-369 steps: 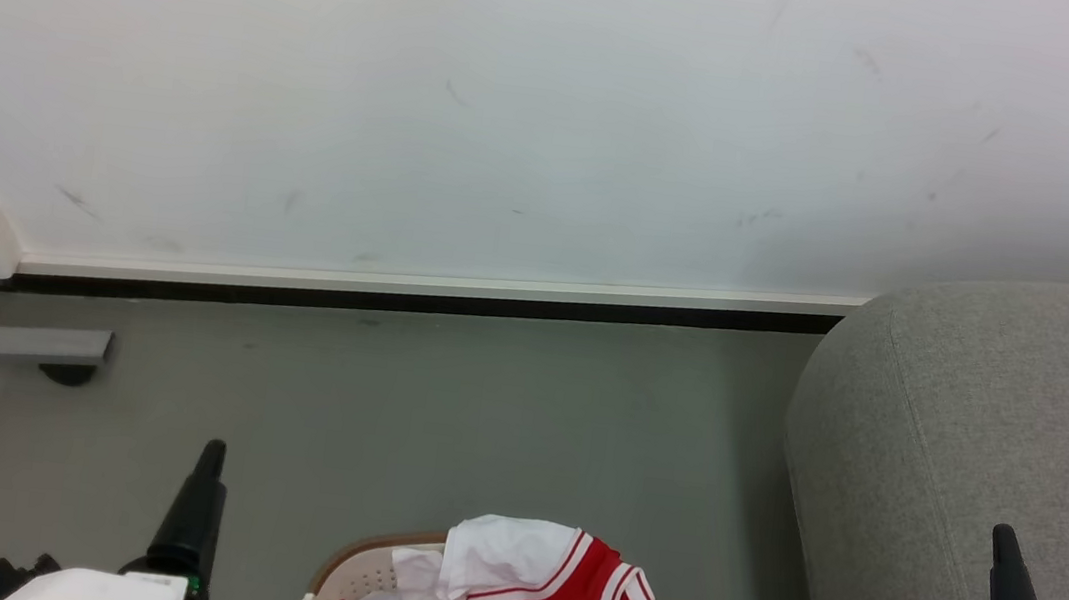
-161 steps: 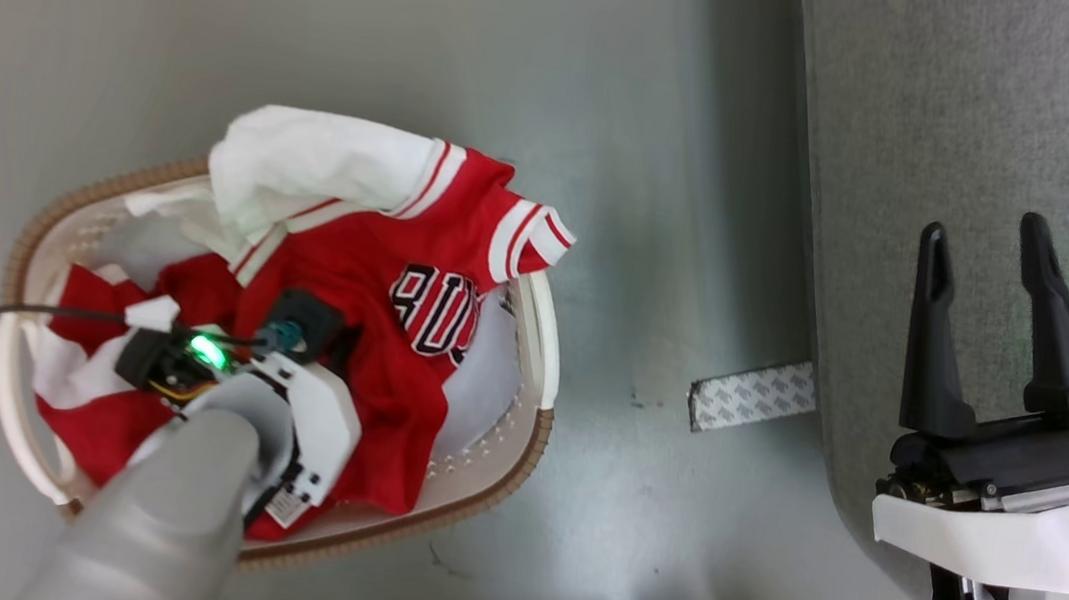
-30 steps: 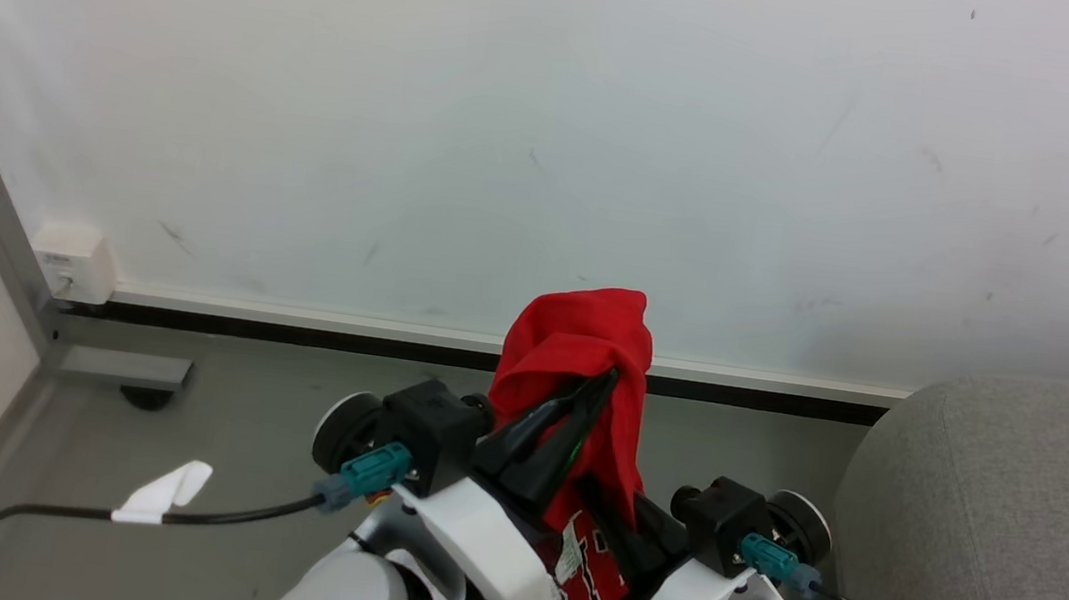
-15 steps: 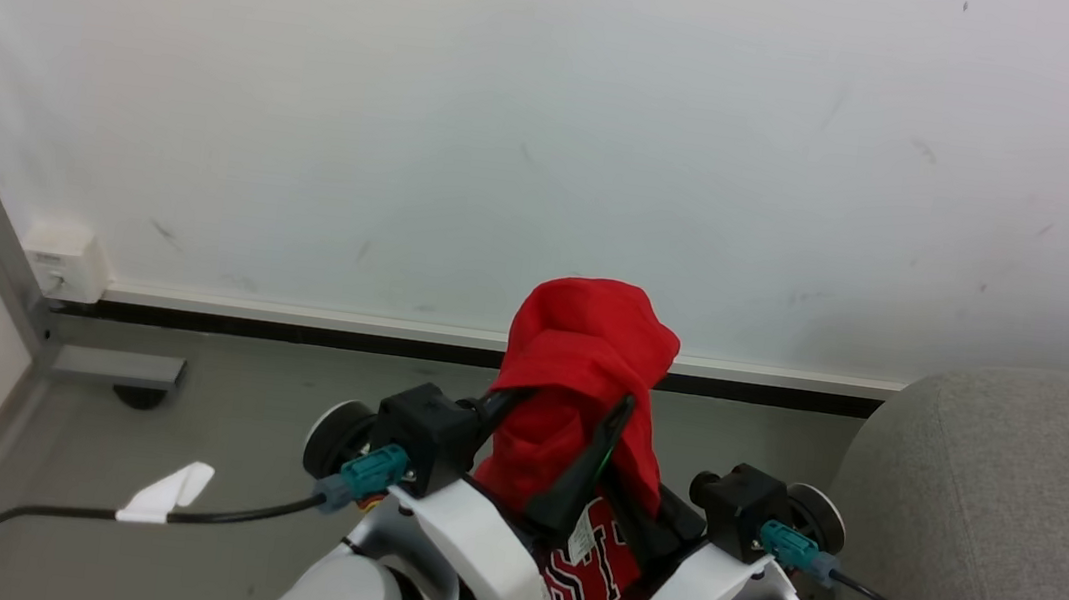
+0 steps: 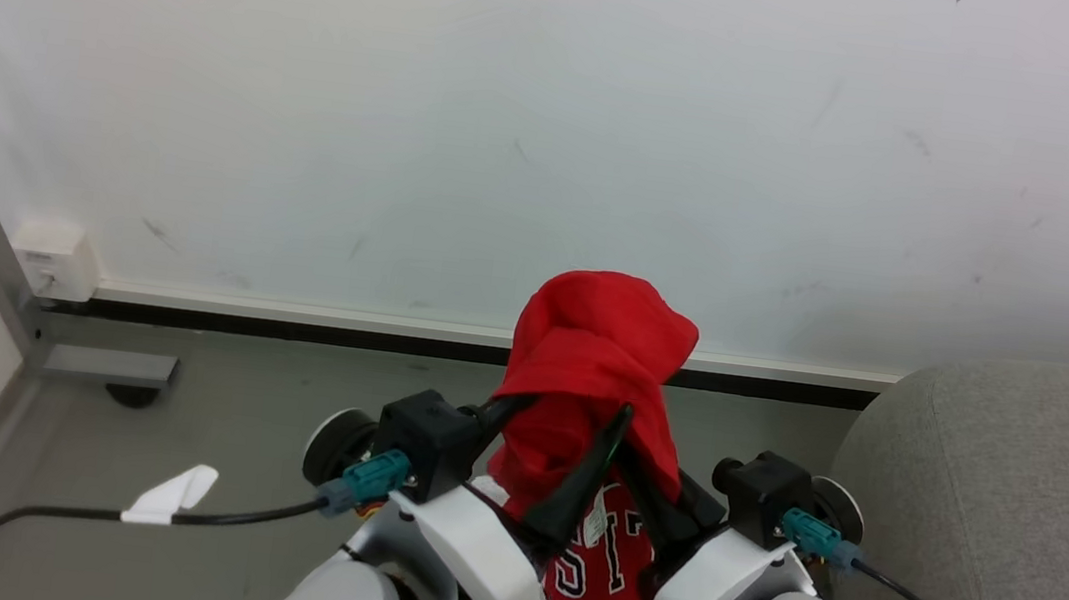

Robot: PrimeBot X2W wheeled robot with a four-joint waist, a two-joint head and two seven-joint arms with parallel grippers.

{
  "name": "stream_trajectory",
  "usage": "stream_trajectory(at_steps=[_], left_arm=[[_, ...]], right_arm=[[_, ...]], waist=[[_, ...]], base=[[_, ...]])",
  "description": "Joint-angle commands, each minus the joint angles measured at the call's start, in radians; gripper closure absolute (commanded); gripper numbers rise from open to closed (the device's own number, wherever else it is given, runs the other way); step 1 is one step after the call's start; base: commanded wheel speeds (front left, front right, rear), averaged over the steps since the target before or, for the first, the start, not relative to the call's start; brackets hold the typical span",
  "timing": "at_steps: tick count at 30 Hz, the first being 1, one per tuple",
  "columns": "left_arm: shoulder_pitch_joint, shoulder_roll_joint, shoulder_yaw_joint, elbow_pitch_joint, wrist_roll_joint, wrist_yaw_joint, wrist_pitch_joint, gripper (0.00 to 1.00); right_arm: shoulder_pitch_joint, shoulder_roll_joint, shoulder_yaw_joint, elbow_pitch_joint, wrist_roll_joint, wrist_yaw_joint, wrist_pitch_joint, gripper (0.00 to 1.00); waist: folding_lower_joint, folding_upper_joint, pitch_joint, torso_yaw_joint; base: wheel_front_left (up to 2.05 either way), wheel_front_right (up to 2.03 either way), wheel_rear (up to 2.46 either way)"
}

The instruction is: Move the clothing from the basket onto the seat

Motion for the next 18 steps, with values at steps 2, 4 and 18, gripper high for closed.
stream_trajectory(at_steps=[2, 4, 18], left_arm=[[0.016, 0.009, -0.005, 0.005, -0.008, 0.002, 0.002, 0.0], [0.021, 0.01, -0.007, 0.005, -0.011, 0.004, 0.001, 0.0], [0.042, 0.019, -0.022, -0.008, -0.025, 0.005, 0.0, 0.0]], right_arm=[[-0.015, -0.001, -0.023, 0.001, -0.002, -0.002, 0.0, 1.0], [-0.022, -0.001, -0.04, 0.002, -0.009, -0.002, 0.0, 1.0], [-0.039, -0.025, -0.195, -0.003, -0.084, -0.002, 0.0, 1.0]], waist=[[0.0, 0.0, 0.003, -0.004], [0.0, 0.0, 0.006, -0.009], [0.0, 0.0, 0.038, -0.122]], base=[[0.0, 0.0, 0.0], [0.0, 0.0, 0.0], [0.0, 0.0, 0.0]])
